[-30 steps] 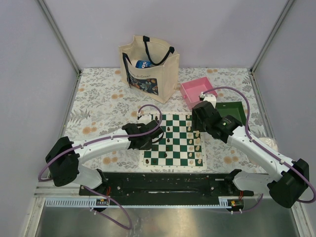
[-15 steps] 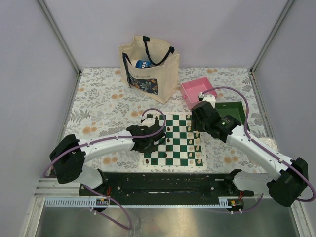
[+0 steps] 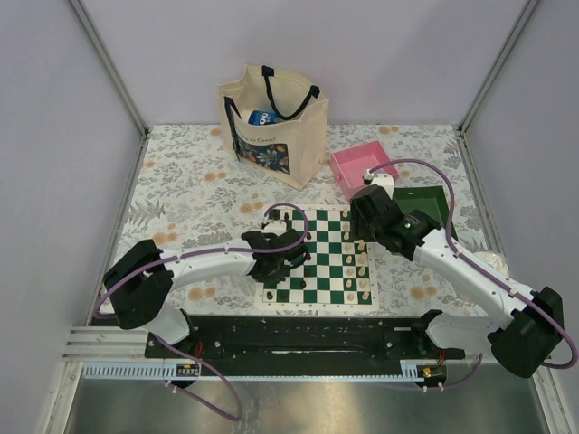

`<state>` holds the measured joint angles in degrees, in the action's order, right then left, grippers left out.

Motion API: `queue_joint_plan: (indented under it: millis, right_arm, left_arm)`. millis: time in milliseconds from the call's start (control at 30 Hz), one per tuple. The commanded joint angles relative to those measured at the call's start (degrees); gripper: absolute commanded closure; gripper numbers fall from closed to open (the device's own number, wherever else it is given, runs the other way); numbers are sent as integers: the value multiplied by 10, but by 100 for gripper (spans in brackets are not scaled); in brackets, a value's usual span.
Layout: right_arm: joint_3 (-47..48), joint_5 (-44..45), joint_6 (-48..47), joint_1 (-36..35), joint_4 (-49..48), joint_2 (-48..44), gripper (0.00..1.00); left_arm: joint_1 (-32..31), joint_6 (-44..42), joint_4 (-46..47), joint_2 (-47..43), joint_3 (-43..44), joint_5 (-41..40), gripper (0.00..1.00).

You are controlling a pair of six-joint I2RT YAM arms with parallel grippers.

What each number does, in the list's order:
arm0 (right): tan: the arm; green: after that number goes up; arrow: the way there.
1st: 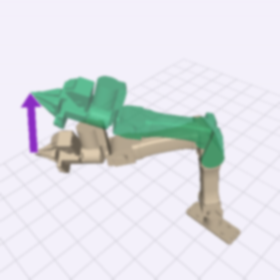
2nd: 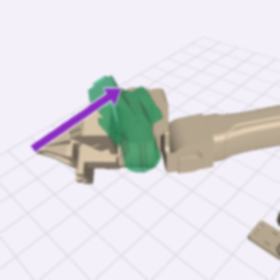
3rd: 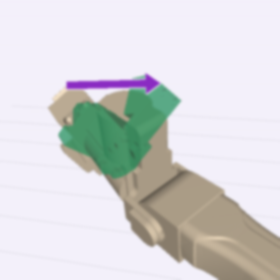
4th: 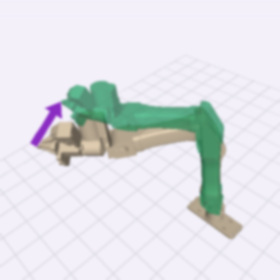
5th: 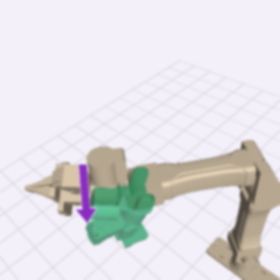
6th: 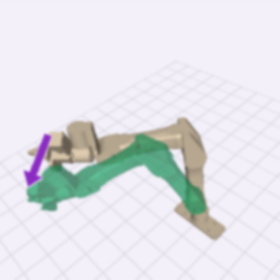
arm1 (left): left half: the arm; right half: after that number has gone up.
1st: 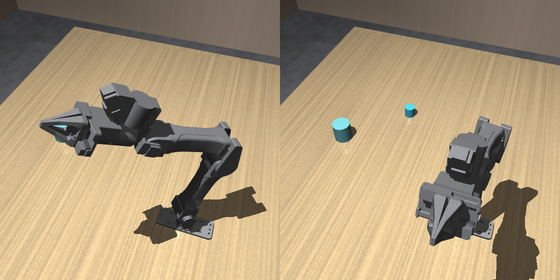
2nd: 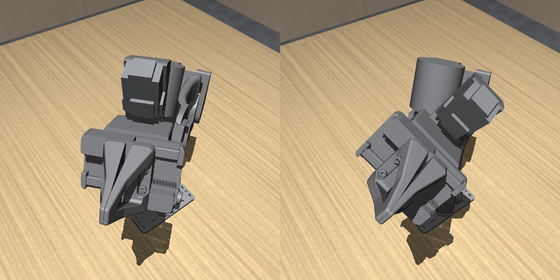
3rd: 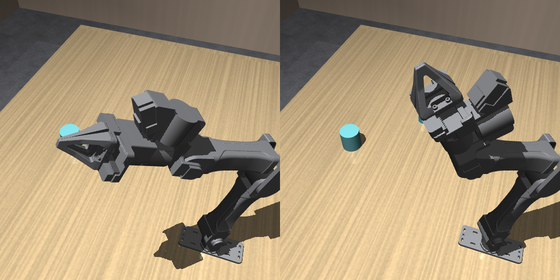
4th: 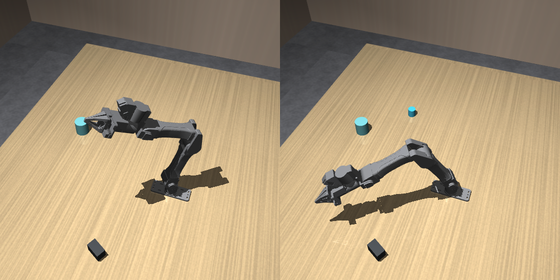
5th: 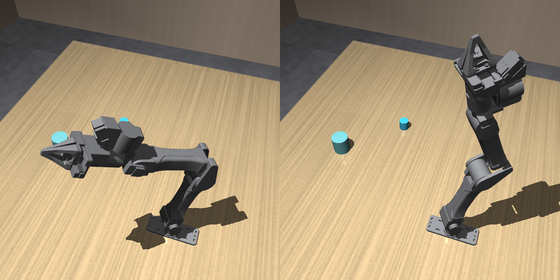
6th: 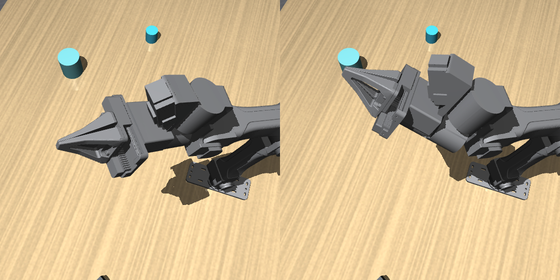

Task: Set up the chess pieces on the board

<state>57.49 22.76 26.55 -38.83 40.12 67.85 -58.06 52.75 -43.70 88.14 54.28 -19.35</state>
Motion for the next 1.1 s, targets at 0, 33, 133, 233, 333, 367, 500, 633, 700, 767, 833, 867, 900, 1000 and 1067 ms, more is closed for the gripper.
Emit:
queue_joint_plan:
  millis: [0,33,133,233,333,367,500,633,700,767,833,867,900,1000,1067]
  right_arm:
    - [10,-12,-4,3,-13,3,35]
    - [10,-12,-3,4,-14,3,35]
    - [10,-12,-4,3,-14,3,35]
    - [10,-13,-6,3,-14,4,35]
    - [10,-11,-9,4,-14,3,34]
    - [10,-12,-8,3,-13,4,34]
    - [11,-15,-7,3,-14,4,34]
    - [10,-17,-8,4,-13,4,34]
    - [10,-23,-9,3,-14,3,34]
    - [10,-34,-13,4,-15,2,34]
    - [10,-56,-21,4,-22,1,34]
    - [9,-70,-24,3,-26,1,33]
    - [8,-86,-25,3,-31,3,33]
    - [7,-136,-21,4,-44,13,33]
    - [8,-184,-22,3,-53,25,34]
  left_arm:
    - [-3,9,15,3,-5,-2,100]
    - [-3,10,16,5,-5,-4,100]
    - [-3,9,15,14,-2,-4,98]
    - [-3,11,15,18,-1,-3,93]
    - [-3,12,15,14,-1,-5,77]
    - [-3,14,14,12,-3,-5,72]
    - [-3,15,13,1,-7,-8,63]
    - [-4,14,11,-10,-5,-9,59]
    - [-4,16,5,-22,-5,-10,56]
    - [-3,17,-2,-35,-5,-15,54]
    - [-3,24,-15,-55,-8,-30,50]
    - [-3,27,-23,-72,-7,-40,48]
    - [-3,29,-32,-82,-7,-52,44]
    - [-2,32,-59,-118,-1,-89,33]
    - [1,34,-79,-139,2,-121,24]
